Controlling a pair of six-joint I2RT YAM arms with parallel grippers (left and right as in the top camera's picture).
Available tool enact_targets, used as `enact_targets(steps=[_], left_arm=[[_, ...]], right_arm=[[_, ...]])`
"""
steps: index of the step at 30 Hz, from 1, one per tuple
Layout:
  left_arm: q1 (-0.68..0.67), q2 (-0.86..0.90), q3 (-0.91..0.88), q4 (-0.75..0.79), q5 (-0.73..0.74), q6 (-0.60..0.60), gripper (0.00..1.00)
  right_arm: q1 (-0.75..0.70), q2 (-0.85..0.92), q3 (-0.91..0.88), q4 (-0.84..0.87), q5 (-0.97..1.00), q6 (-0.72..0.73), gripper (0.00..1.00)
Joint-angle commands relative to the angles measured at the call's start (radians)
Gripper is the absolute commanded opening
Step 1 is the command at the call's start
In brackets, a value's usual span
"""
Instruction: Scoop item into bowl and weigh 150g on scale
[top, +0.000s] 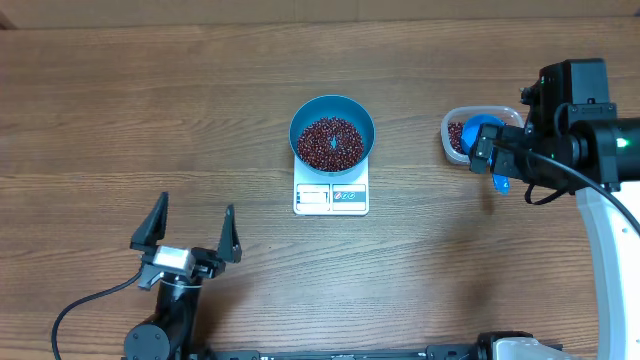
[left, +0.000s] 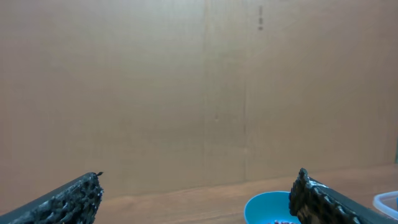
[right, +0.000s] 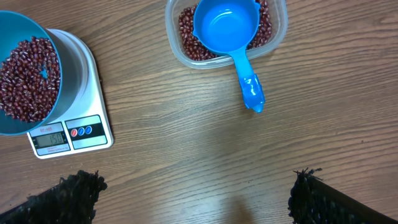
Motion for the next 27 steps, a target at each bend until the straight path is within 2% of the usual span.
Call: enact_targets(steps=[1, 5, 14, 27], left_arm=[[0.071, -0.010, -0.007, -0.021, 0.050, -0.062, 0.99], [0.125, -0.010, -0.007, -0.122, 0.053, -0.104, 0.99], [0.176, -0.010, -0.007, -0.406, 0.052, -0.107, 1.00], [0.179, -0.010, -0.007, -0.400, 0.052, -0.106, 1.00]], right_arm=[[-0.003, 0.001, 0.022, 0.006, 0.010, -0.015, 1.00], [-0.003, 0.001, 0.022, 0.006, 0.010, -0.015, 1.00], [-0.003, 0.001, 0.022, 0.006, 0.010, -0.015, 1.00], [-0.003, 0.001, 0.022, 0.006, 0.010, -0.015, 1.00]])
